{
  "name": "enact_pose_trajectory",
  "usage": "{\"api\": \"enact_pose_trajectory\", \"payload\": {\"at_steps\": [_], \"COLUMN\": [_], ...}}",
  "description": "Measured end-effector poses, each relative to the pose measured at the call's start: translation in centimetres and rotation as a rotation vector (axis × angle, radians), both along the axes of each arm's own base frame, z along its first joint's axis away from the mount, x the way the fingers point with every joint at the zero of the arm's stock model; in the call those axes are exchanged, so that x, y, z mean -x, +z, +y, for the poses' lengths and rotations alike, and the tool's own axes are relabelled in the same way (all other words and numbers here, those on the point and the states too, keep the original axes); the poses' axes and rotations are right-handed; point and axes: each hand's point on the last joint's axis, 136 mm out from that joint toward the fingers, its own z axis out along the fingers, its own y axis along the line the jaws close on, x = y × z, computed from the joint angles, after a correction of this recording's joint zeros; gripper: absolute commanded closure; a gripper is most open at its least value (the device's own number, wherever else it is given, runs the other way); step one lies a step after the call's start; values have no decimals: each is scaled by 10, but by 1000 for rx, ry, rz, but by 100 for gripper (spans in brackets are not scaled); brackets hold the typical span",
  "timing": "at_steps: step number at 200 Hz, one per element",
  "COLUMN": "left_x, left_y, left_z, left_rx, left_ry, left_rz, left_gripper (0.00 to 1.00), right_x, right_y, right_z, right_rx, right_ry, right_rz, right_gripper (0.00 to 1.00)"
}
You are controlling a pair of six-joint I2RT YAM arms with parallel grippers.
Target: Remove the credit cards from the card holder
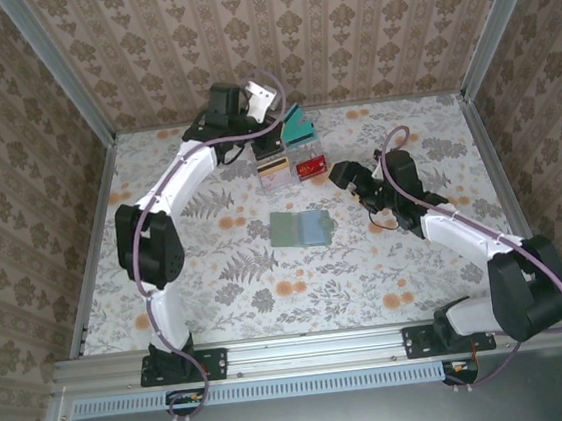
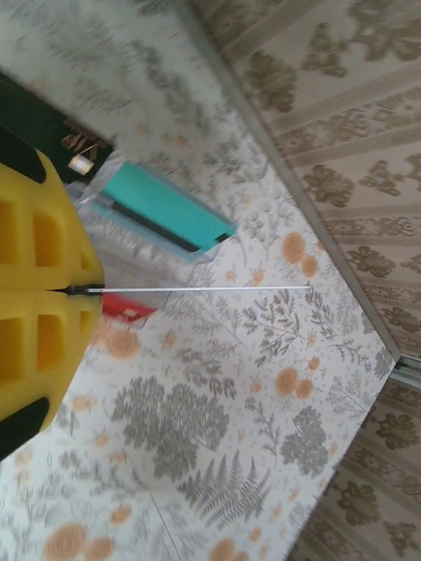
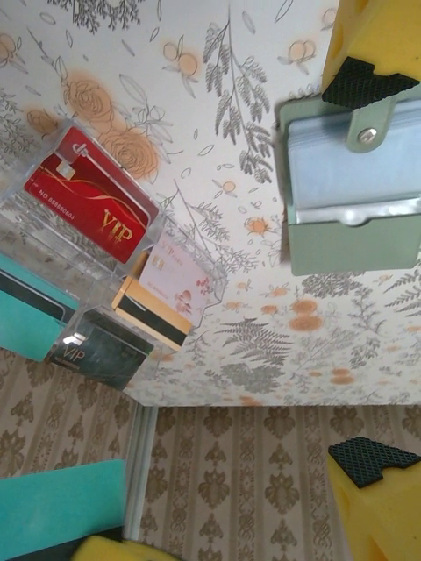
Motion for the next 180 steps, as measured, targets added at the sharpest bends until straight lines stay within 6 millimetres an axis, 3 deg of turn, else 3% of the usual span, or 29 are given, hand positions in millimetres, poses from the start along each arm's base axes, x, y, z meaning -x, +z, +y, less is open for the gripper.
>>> {"api": "enact_pose_trajectory", "payload": {"at_steps": [18,44,95,129,180], "left_x": [-14,-26,-55,-63,-56], "left_y": [-5,-30,-70,-71,-65], "left_z": [-7,-13,-2,4,-4], "left_rx": [-54,-145,-251,-265,-233], "left_ry": [-52,-132,-207,-232,-286], "left_rz": [-62,-115,-160,-194,-214], "left_gripper": [100,100,100,100,100], "right_x": [7,20,41,48,51], "right_y": [2,0,-7,-6,-3], "right_z": [-3,-9,-16,-18,-19], "right_rx": [19,38,53,47,30], "right_ry": [2,0,-4,-8,-18], "right_rz": [1,16,55,60,63], "right_gripper": [0,0,0,0,0]}}
